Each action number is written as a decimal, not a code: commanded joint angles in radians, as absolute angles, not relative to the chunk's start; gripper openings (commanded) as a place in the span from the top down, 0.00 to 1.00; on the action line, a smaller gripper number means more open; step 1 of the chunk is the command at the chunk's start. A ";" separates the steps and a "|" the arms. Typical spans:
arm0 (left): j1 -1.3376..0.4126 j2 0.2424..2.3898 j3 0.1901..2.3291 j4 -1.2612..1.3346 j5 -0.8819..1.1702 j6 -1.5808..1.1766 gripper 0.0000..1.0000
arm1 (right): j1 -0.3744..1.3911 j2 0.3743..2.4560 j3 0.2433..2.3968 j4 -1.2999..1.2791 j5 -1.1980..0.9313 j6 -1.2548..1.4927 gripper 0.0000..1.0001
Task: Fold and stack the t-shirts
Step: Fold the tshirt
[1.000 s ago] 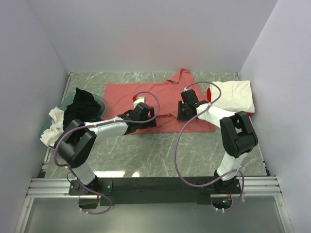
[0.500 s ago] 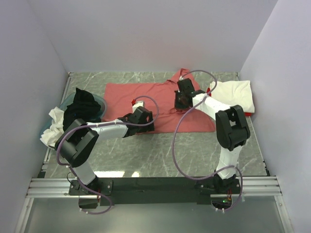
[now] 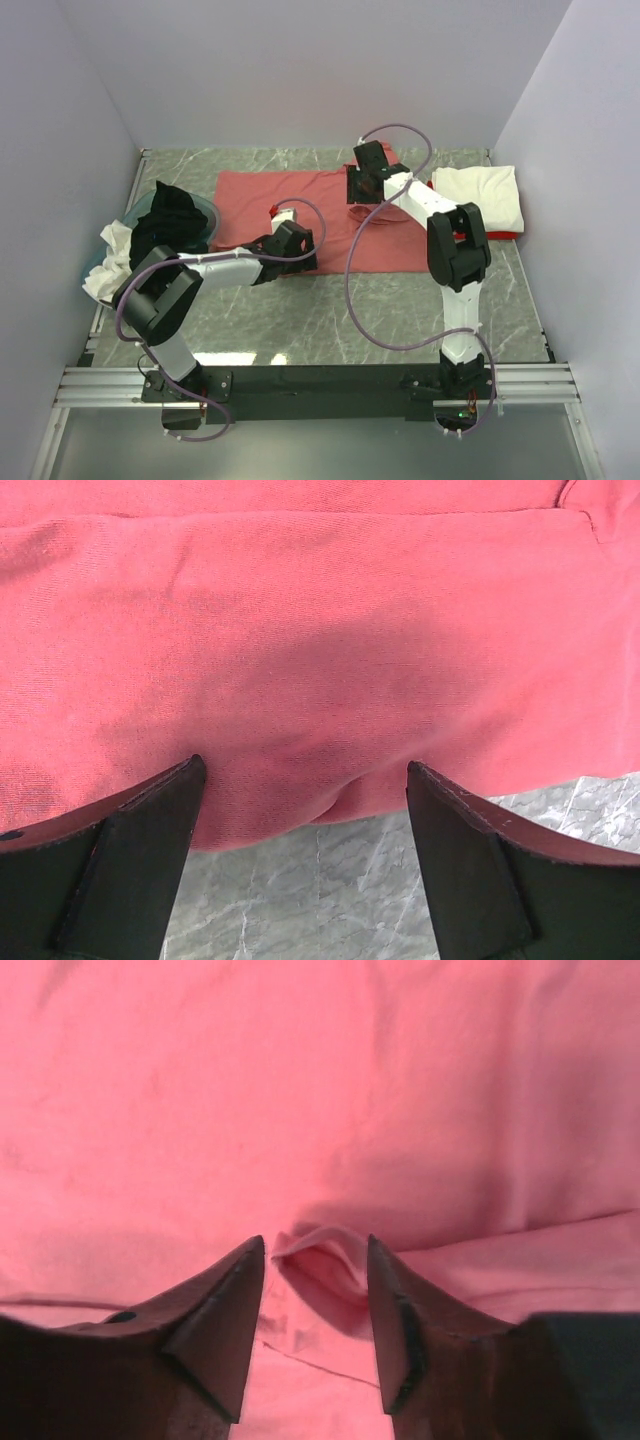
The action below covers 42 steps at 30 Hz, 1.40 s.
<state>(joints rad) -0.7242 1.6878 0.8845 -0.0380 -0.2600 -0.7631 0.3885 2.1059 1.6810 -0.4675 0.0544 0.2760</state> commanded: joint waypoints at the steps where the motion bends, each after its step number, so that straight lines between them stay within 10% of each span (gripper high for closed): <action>1: -0.729 1.690 0.847 -0.069 -0.253 -0.788 0.11 | 0.394 2.047 1.707 -0.470 0.118 0.262 0.45; 16: -0.730 1.695 0.864 -0.080 -0.262 -0.787 0.12 | 0.391 1.710 1.204 -0.359 0.054 0.310 0.43; 42: -0.733 1.692 0.746 -0.052 -0.244 -0.815 0.12 | 0.296 2.109 1.678 -0.462 0.187 0.268 0.44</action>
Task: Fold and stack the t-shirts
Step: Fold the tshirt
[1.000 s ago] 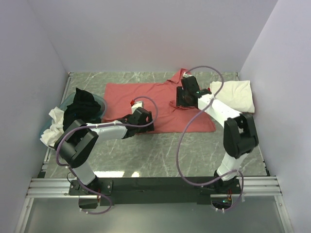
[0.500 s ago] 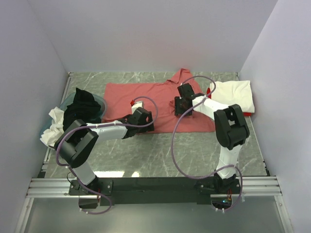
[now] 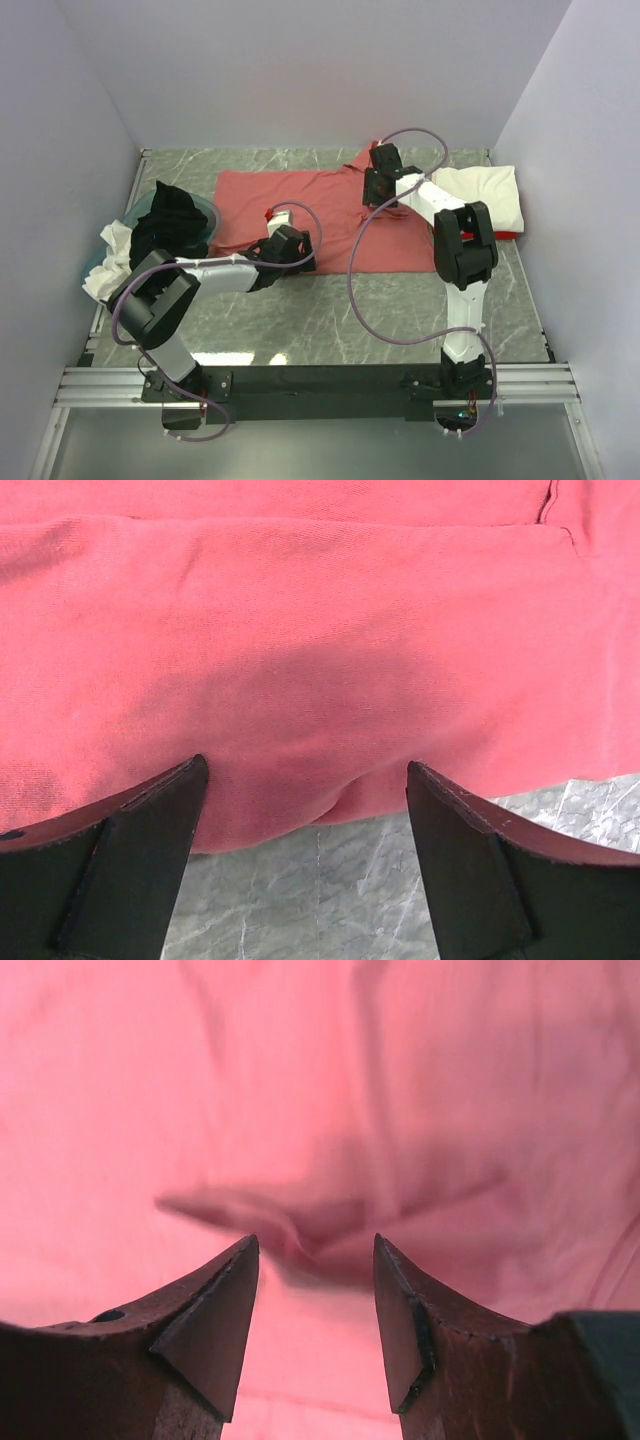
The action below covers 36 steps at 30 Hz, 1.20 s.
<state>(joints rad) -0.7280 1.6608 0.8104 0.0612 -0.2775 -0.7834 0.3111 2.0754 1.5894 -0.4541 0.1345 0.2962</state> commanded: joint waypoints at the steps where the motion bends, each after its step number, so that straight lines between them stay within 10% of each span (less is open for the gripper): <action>1: -0.733 1.687 0.742 -0.054 -0.244 -0.819 0.12 | 0.295 2.117 1.684 -0.457 0.192 0.267 0.44; 16: -0.744 1.646 0.726 -0.066 -0.259 -0.825 0.11 | 0.295 1.783 1.362 -0.368 0.143 0.281 0.43; 36: -0.746 1.658 0.719 -0.083 -0.270 -0.813 0.11 | 0.235 2.100 1.592 -0.468 0.097 0.305 0.44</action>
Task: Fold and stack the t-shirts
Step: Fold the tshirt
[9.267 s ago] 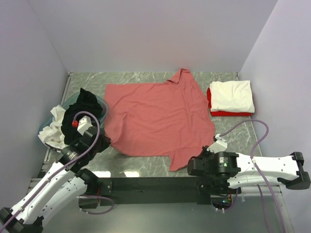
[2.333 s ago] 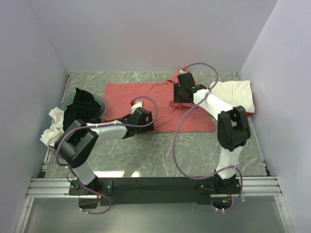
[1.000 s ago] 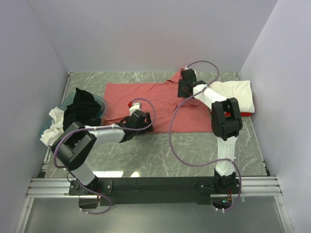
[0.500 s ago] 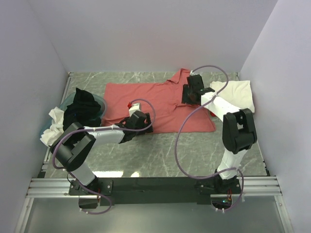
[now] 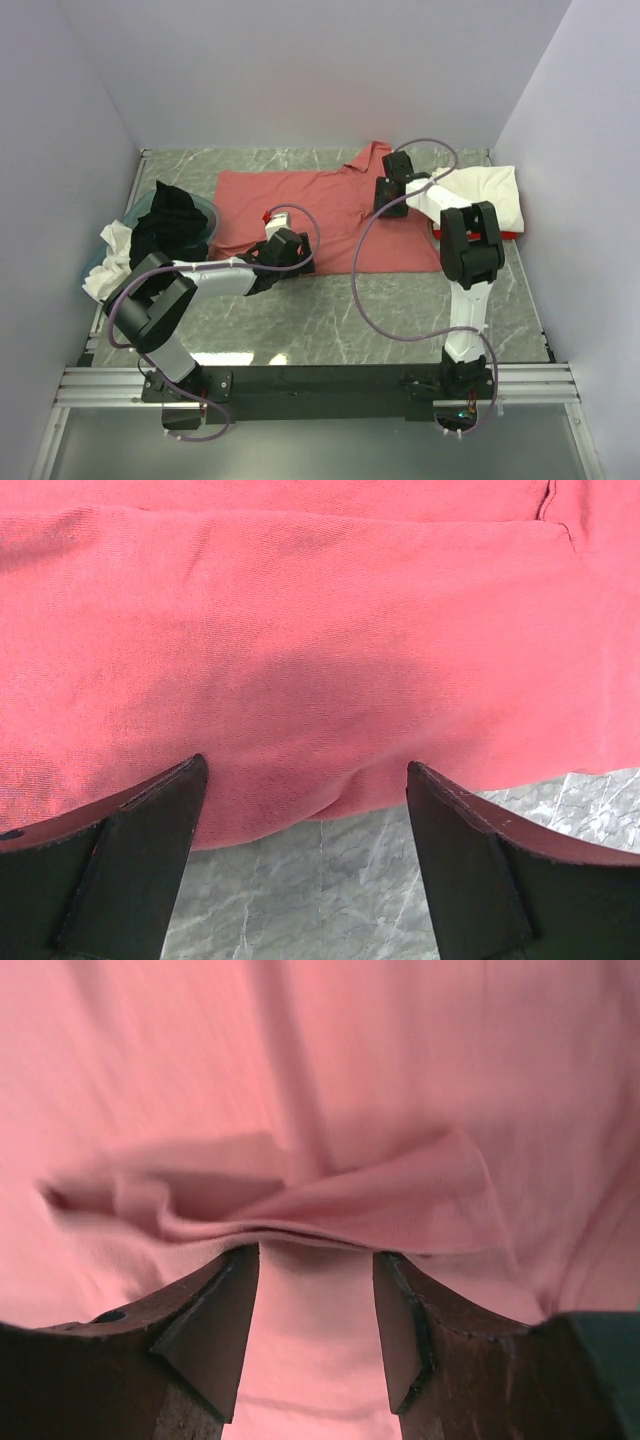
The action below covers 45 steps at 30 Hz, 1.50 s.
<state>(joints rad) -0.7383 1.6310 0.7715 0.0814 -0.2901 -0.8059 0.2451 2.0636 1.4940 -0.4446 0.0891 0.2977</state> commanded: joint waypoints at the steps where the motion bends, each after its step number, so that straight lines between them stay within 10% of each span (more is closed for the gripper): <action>1: -0.746 1.660 0.716 -0.081 -0.270 -0.815 0.11 | 0.232 2.112 1.612 -0.471 0.095 0.308 0.44; 10: -0.745 1.655 0.693 -0.078 -0.270 -0.822 0.11 | 0.229 2.165 1.773 -0.457 0.092 0.311 0.44; 32: -0.742 1.312 0.733 -0.255 -0.380 -0.808 0.08 | 0.178 1.378 0.866 -0.367 0.156 0.413 0.37; 45: -0.643 1.114 0.549 -0.279 -0.368 -0.830 0.04 | -0.020 1.387 0.742 -0.321 0.037 0.433 0.35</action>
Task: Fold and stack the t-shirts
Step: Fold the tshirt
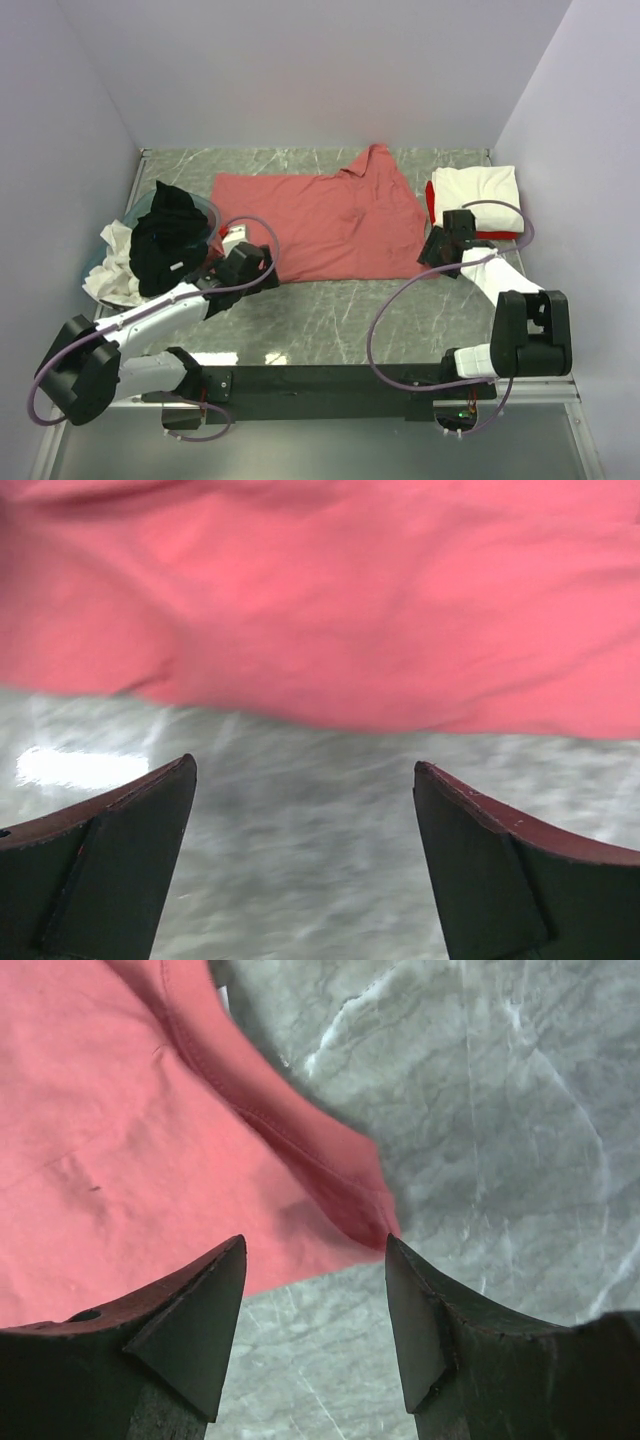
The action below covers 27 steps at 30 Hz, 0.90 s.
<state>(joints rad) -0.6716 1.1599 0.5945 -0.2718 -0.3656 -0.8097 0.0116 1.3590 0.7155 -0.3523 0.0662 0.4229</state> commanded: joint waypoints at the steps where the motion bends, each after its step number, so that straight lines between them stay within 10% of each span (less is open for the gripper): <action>1: -0.612 1.089 0.534 -0.278 -0.361 -0.831 0.03 | -0.029 1.399 0.747 -0.321 0.031 0.430 0.35; 11: -0.457 0.940 0.442 -0.281 -0.284 -0.818 0.01 | -0.049 1.516 0.801 -0.344 0.020 0.433 0.40; 19: -0.362 0.965 0.417 -0.264 -0.348 -0.871 0.01 | -0.052 1.483 0.811 -0.435 0.185 0.419 0.87; 27: -0.330 0.991 0.433 -0.273 -0.391 -0.876 0.02 | -0.060 1.508 0.822 -0.443 0.184 0.405 0.97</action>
